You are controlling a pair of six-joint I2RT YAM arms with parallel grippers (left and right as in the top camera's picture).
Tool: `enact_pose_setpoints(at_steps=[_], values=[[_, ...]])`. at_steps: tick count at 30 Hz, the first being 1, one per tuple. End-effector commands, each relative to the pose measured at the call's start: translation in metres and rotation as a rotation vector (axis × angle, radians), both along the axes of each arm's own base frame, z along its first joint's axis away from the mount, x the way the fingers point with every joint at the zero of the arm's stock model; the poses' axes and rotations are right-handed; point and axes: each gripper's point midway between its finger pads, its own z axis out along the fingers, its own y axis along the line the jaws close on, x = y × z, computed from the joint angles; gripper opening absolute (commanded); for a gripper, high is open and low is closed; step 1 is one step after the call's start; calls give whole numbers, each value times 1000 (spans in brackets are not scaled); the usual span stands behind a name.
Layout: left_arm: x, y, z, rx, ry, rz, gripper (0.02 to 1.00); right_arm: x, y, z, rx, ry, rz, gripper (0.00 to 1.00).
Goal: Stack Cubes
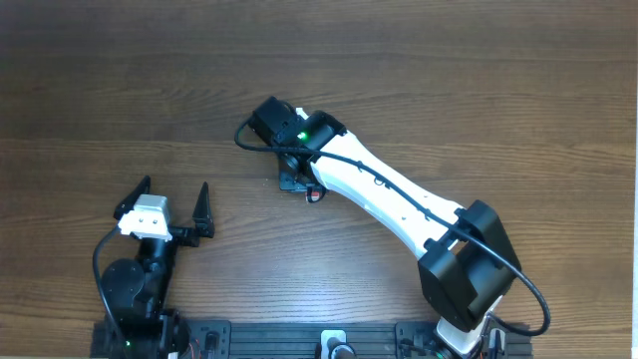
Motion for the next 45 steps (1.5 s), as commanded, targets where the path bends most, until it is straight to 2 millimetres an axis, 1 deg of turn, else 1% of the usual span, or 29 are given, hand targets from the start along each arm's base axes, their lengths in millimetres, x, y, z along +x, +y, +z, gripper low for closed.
enact_pose_setpoints(at_steps=[1, 8, 10, 12, 17, 22, 23, 25, 26, 28, 31, 34, 38, 40, 41, 43, 45], values=[[0, 3, -1, 12, -2, 13, 1000, 3, 1, -12, -18, 19, 2, 9], [0, 3, -1, 12, -2, 13, 998, 4, 2, -12, -16, 17, 2, 23], [0, 3, -1, 12, -3, 13, 998, 4, 2, -12, -16, 17, 2, 88], [0, 3, -1, 12, -3, 13, 998, 4, 2, -12, -16, 17, 2, 185], [0, 3, -1, 12, -2, 13, 996, 4, 2, -12, -16, 17, 2, 522], [0, 3, -1, 12, -2, 13, 996, 4, 2, -12, -16, 17, 2, 783], [0, 3, -1, 12, -2, 13, 996, 4, 2, -12, -16, 17, 2, 818], [0, 3, -1, 12, -2, 13, 998, 4, 2, -12, -16, 17, 2, 967], [0, 3, -1, 12, -2, 13, 996, 4, 2, -12, -16, 16, 2, 993], [0, 3, -1, 12, -2, 13, 998, 4, 2, -9, -10, 10, 2, 993], [0, 3, -1, 12, -2, 13, 1000, 8, 3, 7, 14, -28, 1, 993], [0, 3, -1, 12, -2, 13, 1000, 9, 4, 34, 58, -83, 30, 991], [0, 3, -1, 12, -3, 13, 996, 7, -7, 74, 106, -150, 54, 991], [0, 3, -1, 12, -2, 13, 1000, 4, -19, 93, 118, -180, 57, 991], [0, 3, -1, 12, -2, 13, 1000, 2, -33, 104, 113, -191, 58, 993], [0, 3, -1, 12, -2, 13, 998, 0, -54, 109, 89, -181, 32, 991], [0, 3, -1, 12, -2, 13, 1000, -1, -74, 107, 58, -158, 11, 991]])
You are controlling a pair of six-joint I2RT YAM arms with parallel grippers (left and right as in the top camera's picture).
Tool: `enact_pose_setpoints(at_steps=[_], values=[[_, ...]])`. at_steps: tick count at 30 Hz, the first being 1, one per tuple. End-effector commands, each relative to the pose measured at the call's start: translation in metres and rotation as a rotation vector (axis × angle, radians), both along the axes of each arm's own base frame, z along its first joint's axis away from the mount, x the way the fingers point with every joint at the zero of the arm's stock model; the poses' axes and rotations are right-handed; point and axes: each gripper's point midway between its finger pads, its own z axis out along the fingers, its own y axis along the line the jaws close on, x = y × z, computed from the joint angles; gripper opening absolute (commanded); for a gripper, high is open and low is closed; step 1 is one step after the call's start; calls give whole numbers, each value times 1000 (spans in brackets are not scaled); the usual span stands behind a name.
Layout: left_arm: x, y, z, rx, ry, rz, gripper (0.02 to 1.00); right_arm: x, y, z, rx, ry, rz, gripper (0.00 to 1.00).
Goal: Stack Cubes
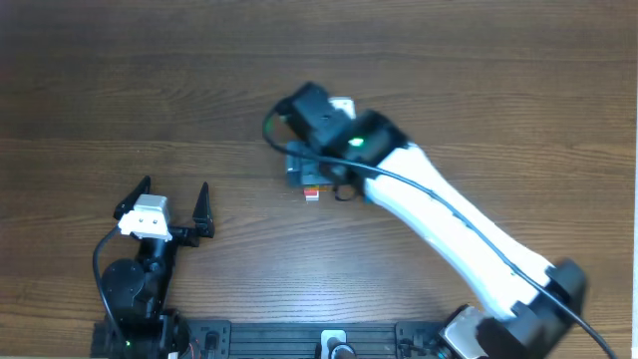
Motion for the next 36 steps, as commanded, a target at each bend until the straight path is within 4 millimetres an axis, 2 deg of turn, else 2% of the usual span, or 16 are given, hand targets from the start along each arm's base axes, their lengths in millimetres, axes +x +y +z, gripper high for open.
enact_pose_setpoints(at_steps=[1, 4, 6, 14, 21, 28, 36], values=[[0, 3, -1, 12, -2, 13, 1000, 7, -47, 8, -62, 2, -42, 993], [0, 3, -1, 12, -2, 13, 998, 9, -68, -11, -96, 44, -72, 993], [0, 3, -1, 12, -2, 13, 998, 10, -75, -27, -95, 65, -76, 993], [0, 3, -1, 12, -2, 13, 998, 6, -85, -103, -94, 109, -66, 993], [0, 3, -1, 12, -2, 13, 1000, -7, -92, -156, -159, 227, -76, 974], [0, 3, -1, 12, -2, 13, 998, -2, -89, -181, -166, 257, -84, 952], [0, 3, -1, 12, -2, 13, 998, 4, -89, -191, -155, 256, -96, 941]])
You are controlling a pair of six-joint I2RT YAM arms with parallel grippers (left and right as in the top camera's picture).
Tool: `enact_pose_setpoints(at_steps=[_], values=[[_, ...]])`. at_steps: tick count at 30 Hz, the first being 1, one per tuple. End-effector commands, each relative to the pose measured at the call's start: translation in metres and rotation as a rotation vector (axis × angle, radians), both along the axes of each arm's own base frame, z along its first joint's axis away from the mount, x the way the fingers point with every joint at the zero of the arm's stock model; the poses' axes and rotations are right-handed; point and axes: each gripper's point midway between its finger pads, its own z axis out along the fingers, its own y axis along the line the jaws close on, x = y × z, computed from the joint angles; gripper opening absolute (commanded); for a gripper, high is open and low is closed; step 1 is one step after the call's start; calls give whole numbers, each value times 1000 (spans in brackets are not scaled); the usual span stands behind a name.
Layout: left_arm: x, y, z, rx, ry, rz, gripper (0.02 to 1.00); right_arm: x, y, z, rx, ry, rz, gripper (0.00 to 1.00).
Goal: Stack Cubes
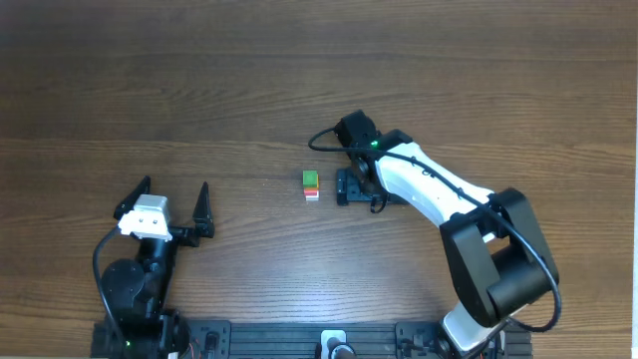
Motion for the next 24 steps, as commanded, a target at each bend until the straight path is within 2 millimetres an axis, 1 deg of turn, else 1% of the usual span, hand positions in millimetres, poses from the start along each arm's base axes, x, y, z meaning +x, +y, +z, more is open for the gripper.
enact_pose_setpoints(at_steps=[1, 4, 13, 18, 21, 23, 24], values=[[0, 3, -1, 12, -2, 13, 1000, -1, -5, -7, 6, 14, -28, 939], [0, 3, -1, 12, -2, 13, 1000, 0, -5, -9, 22, 14, -36, 925], [0, 3, -1, 12, -2, 13, 998, 0, -4, -14, 62, 19, -45, 818], [0, 3, -1, 12, -2, 13, 998, 0, -3, -14, 63, 17, -42, 722], [0, 3, -1, 12, -2, 13, 998, 1, -3, -13, 64, 16, -42, 612], [0, 3, -1, 12, -2, 13, 1000, 1, -3, -12, 66, 12, -42, 573], [0, 3, -1, 12, -2, 13, 998, 1, -3, -11, 67, 9, -42, 533]])
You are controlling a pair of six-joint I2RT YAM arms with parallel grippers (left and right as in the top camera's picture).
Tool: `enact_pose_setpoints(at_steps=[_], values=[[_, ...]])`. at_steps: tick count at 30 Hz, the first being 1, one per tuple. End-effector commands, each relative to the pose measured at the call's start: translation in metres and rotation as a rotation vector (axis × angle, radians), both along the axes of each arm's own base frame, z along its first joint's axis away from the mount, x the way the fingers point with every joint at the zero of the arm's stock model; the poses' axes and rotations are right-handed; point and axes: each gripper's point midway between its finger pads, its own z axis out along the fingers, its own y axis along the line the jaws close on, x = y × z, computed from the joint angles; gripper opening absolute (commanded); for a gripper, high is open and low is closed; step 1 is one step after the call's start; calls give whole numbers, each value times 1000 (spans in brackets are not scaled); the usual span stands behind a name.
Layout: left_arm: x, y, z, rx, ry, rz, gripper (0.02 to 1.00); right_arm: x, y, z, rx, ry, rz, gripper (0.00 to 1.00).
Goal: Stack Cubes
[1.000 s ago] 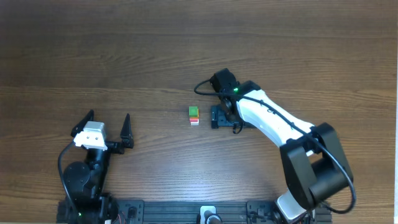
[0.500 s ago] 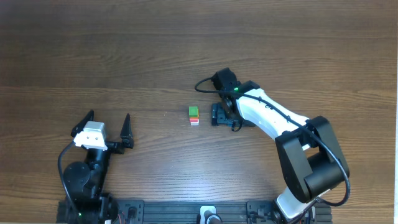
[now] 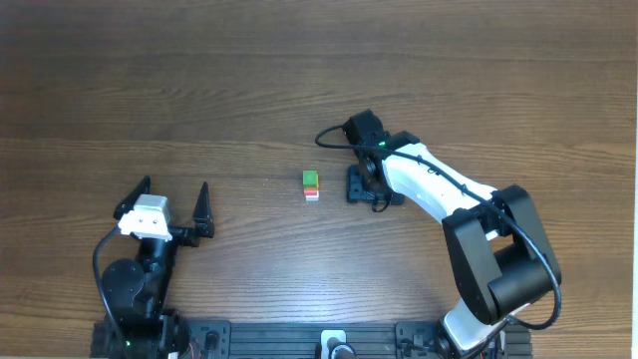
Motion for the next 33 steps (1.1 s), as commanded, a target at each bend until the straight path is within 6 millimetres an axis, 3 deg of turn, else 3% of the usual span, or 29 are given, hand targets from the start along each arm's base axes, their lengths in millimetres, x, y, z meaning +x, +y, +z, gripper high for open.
enact_pose_setpoints(at_steps=[1, 16, 20, 28, 33], values=[[0, 3, -1, 12, -3, 13, 998, -1, -2, -1, 3, 4, -7, 514], [0, 3, -1, 12, -3, 13, 998, 1, 0, 7, 17, -16, -6, 343], [0, 3, -1, 12, -2, 13, 998, 1, 0, 7, 17, -16, -6, 218], [0, 3, -1, 12, -2, 13, 998, 1, 0, 7, 18, -17, -6, 167], [0, 3, -1, 12, -3, 13, 998, 5, 3, 22, 41, -57, -4, 66]])
